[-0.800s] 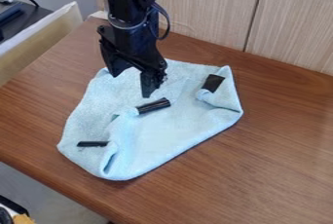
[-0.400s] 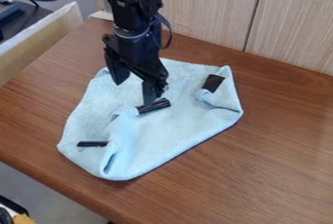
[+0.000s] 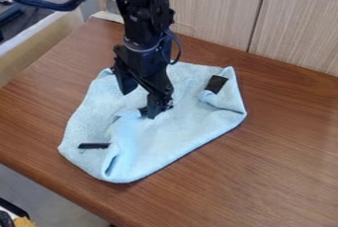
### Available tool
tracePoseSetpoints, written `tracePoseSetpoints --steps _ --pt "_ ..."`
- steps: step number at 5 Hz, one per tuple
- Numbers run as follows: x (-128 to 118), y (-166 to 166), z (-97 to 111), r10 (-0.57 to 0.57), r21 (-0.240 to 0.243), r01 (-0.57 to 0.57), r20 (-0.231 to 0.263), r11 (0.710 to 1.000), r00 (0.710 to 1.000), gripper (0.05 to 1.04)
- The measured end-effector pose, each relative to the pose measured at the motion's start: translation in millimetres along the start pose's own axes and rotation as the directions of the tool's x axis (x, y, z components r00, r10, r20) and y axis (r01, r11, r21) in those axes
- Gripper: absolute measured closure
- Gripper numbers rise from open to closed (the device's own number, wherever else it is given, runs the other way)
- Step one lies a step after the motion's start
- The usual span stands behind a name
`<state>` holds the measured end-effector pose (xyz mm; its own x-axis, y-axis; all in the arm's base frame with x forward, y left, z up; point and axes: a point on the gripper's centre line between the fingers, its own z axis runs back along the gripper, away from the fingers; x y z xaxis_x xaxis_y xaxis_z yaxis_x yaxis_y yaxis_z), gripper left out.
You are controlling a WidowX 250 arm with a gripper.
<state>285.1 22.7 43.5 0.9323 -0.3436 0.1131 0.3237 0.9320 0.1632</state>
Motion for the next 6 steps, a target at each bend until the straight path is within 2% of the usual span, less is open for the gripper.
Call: tracePoseSetpoints --steps 1,2,3,4,5,6 --pt "1.0 2.4 -14.5 -0.004 0.018 0.004 -0.051 1.0 0.999 0.112" --pt "3.5 4.7 -21.7 -0.003 0.044 0.007 -0.074 0.999 0.997 0.245" --pt "7.9 3.2 -22.8 -0.021 0.068 0.027 -0.081 0.997 0.997 0.54" --pt "7.8 2.8 -22.9 -0.02 0.063 0.025 -0.081 0.998 0.997 0.794" --pt "7.7 5.2 -23.0 -0.015 0.063 0.02 -0.078 0.998 0.997 0.945" --pt "5.3 11.0 -22.4 0.021 0.058 -0.016 -0.082 0.998 0.996 1.006"
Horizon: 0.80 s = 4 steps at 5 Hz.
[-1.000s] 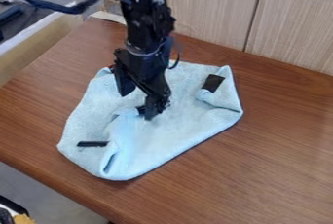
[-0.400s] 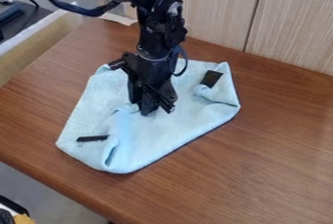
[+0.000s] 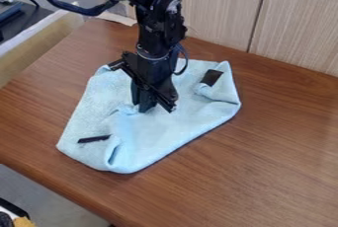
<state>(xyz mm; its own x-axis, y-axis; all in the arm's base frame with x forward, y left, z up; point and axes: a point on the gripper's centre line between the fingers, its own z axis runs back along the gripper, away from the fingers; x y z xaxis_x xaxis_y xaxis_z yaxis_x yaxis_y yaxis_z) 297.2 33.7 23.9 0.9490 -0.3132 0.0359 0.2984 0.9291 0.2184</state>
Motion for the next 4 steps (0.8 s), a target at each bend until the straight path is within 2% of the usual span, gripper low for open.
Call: tracePoseSetpoints --steps 1,2,3,4 --pt "8 25 5 0.115 -0.028 -0.114 0.016 0.993 0.993 1.011" --pt "17 37 13 0.16 -0.039 -0.159 0.035 0.987 0.986 1.012" --pt "17 32 15 0.168 -0.084 -0.165 0.03 0.983 0.985 1.014" --pt "24 7 40 0.112 -0.121 -0.102 0.082 0.987 0.99 1.014"
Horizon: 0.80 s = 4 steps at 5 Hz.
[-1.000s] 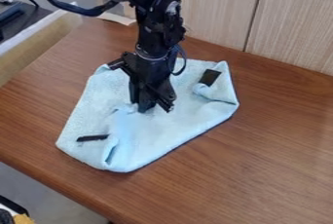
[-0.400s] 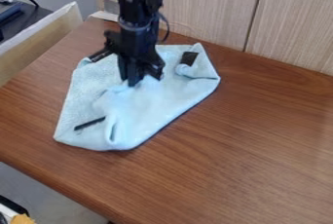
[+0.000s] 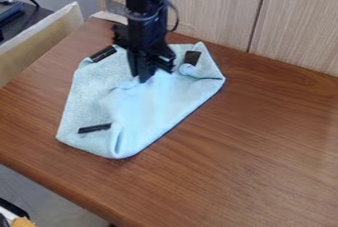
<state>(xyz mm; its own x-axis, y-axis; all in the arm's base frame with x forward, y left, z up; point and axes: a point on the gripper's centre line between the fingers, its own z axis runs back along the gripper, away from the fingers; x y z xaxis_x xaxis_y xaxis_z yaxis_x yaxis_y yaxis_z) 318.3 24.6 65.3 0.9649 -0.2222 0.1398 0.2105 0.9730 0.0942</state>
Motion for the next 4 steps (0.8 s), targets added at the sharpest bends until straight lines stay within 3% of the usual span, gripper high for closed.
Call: tracePoseSetpoints --steps 2,4 --pt "-2 -60 17 -0.121 -0.08 0.123 0.027 0.989 0.992 1.014" --pt "-9 -112 7 -0.242 -0.124 0.246 0.046 0.961 0.969 1.014"
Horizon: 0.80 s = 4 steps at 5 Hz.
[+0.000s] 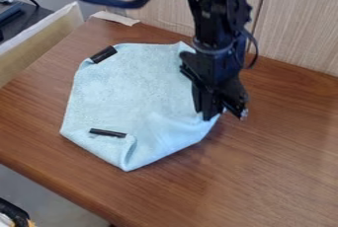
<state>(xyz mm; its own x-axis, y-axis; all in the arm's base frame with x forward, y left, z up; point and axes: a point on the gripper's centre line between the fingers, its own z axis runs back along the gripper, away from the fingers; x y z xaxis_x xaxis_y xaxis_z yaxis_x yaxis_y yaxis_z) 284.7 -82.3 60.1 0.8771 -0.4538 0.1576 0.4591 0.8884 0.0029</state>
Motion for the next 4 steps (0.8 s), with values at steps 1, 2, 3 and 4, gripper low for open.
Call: tracePoseSetpoints --steps 1,2,3,4 --pt "-6 -18 -13 -0.067 -0.023 0.067 -0.027 0.998 0.997 1.014" --pt "-14 -23 -26 -0.088 -0.016 0.087 -0.061 0.996 0.994 1.012" --pt "-17 -23 -32 -0.103 -0.011 0.102 -0.071 0.995 0.992 0.994" --pt "-17 -23 -32 -0.099 -0.01 0.099 -0.072 0.995 0.992 0.833"
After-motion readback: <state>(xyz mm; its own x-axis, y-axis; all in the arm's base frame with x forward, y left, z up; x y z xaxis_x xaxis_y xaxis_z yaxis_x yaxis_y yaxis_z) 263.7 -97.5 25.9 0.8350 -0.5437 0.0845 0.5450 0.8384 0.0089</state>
